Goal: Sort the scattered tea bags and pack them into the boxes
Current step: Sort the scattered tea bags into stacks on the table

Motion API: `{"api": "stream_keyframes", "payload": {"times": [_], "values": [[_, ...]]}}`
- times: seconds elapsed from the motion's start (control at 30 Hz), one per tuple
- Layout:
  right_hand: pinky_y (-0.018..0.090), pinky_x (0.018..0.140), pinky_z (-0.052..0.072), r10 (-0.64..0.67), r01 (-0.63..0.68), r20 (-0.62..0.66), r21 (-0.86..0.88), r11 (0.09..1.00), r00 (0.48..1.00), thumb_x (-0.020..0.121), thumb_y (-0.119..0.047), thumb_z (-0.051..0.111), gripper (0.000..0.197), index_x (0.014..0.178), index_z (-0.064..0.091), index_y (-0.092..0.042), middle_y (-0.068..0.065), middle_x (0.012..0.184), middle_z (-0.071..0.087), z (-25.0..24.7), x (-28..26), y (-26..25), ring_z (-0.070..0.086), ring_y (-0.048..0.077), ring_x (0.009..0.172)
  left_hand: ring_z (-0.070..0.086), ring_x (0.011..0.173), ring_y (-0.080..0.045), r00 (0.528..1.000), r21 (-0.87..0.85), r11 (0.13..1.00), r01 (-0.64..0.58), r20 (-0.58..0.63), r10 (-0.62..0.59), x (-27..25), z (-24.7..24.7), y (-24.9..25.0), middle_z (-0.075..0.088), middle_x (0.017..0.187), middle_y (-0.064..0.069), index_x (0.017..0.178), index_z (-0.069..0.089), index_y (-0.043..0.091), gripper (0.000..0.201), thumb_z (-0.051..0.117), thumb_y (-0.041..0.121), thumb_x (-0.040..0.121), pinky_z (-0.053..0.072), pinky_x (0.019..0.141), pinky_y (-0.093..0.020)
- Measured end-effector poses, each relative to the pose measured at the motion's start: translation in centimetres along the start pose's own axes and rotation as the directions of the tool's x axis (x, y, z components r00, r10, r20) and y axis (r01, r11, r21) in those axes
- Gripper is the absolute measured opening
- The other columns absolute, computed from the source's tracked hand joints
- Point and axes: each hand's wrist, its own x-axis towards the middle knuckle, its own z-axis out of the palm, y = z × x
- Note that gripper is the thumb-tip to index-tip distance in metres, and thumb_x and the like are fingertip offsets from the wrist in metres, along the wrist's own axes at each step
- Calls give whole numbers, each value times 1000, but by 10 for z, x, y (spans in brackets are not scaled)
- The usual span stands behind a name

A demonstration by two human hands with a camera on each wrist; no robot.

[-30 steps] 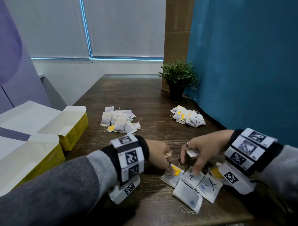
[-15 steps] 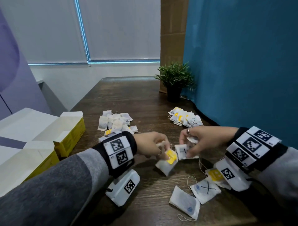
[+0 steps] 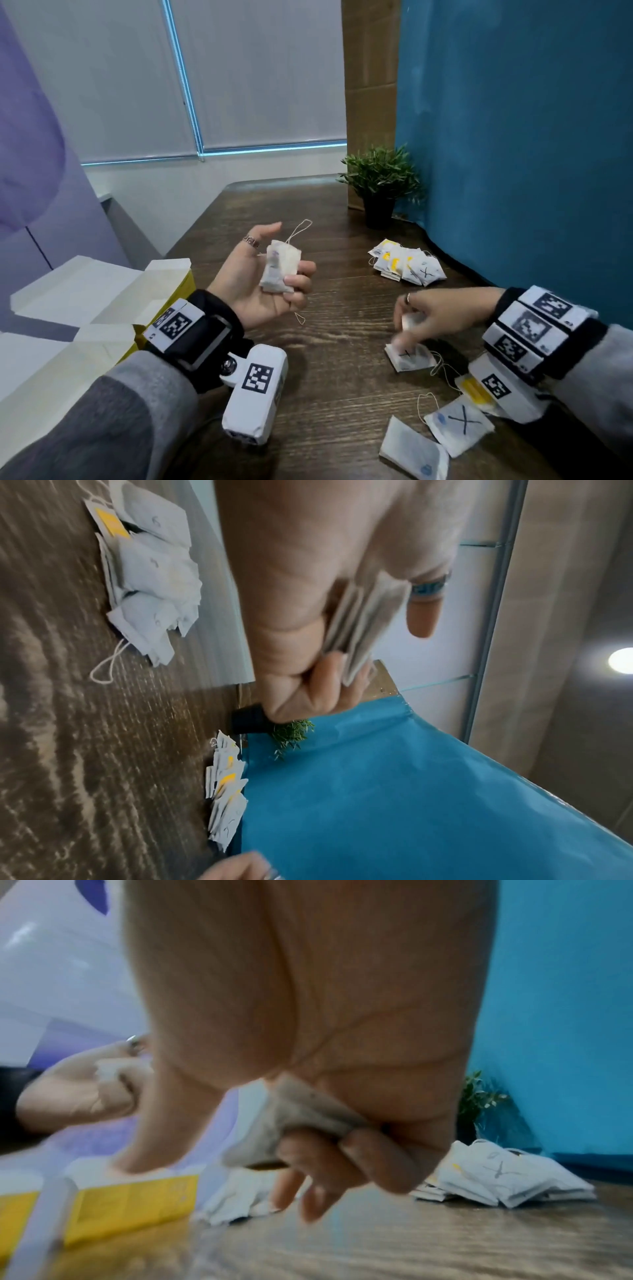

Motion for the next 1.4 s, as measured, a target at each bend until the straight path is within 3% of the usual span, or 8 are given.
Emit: {"api": "stream_keyframes", "payload": {"times": [0.07, 0.17, 0.3, 0.43, 0.7, 1.03, 1.23, 1.4], "values": [[27, 71, 45, -39, 83, -178, 251, 964, 983, 92, -46, 49, 45, 99, 58, -2, -1, 78, 56, -5, -3, -6, 52, 10, 70, 43, 52, -11, 1000, 15, 1000, 7, -27, -6, -1, -3, 0, 46, 73, -3, 85, 37, 15, 26, 51, 30, 70, 27, 52, -22], [29, 56, 38, -89, 305, -332, 684, 663, 939, 84, -12, 43, 33, 83, 50, 20, 16, 76, 44, -14, -6, -16, 37, 18, 63, 52, 56, -13, 989, 84, 996, 18, -148, -6, 2, -4, -1, 51, 72, -3, 86, 41, 15, 12, 43, 17, 74, 38, 51, -22], [25, 61, 54, -91, 334, -324, 870, 363, 942, 90, 10, 38, 19, 91, 52, -3, 12, 83, 57, -23, -10, -28, 57, 15, 71, 53, 62, -13, 955, 323, 946, -16, -275, 110, 6, -3, -9, 52, 73, 1, 85, 55, 18, 9, 55, 12, 78, 34, 55, -23], [23, 66, 58, -136, 341, -315, 903, 261, 939, 86, 5, 53, 13, 91, 55, -7, 5, 78, 66, -24, -7, -40, 63, 11, 67, 51, 46, -5, 937, 447, 893, -58, -284, 203, 9, 1, -20, 54, 66, 2, 88, 55, 20, 14, 53, 6, 90, 28, 38, -14], [25, 57, 52, -183, 245, -180, 862, 443, 966, 86, -3, 60, 13, 83, 56, -16, 2, 78, 61, -6, 31, -73, 54, 12, 69, 40, 55, -8, 914, 476, 871, -122, -289, 285, 19, -3, -35, 54, 63, 3, 87, 57, 16, 16, 52, 0, 88, 19, 44, -20], [15, 29, 35, 110, 254, -453, 666, 701, 885, 83, 4, 64, 26, 80, 47, -16, 6, 67, 46, -34, 133, -99, 45, 0, 27, 40, 55, -12, 768, -119, 918, -379, -593, 240, 2, -84, 11, 43, 68, -2, 68, 39, 15, 20, 32, 19, 87, 28, 40, -15], [23, 42, 49, 160, 166, -296, 822, 545, 942, 88, -3, 59, 17, 82, 50, -16, 5, 71, 54, -26, 196, -120, 52, 7, 41, 43, 59, -12, 693, -74, 879, -470, -649, 315, -1, -96, 20, 49, 71, -4, 84, 54, 14, 25, 34, 13, 99, 43, 45, -17], [26, 46, 48, 88, 93, -226, 685, 723, 970, 93, -25, 56, 5, 89, 56, -23, 2, 87, 55, -27, 197, -116, 56, 13, 68, 50, 66, -9, 736, 42, 907, -418, -570, 366, -2, -95, 16, 53, 83, 1, 93, 62, 21, 23, 42, 13, 98, 53, 63, -27]]}}
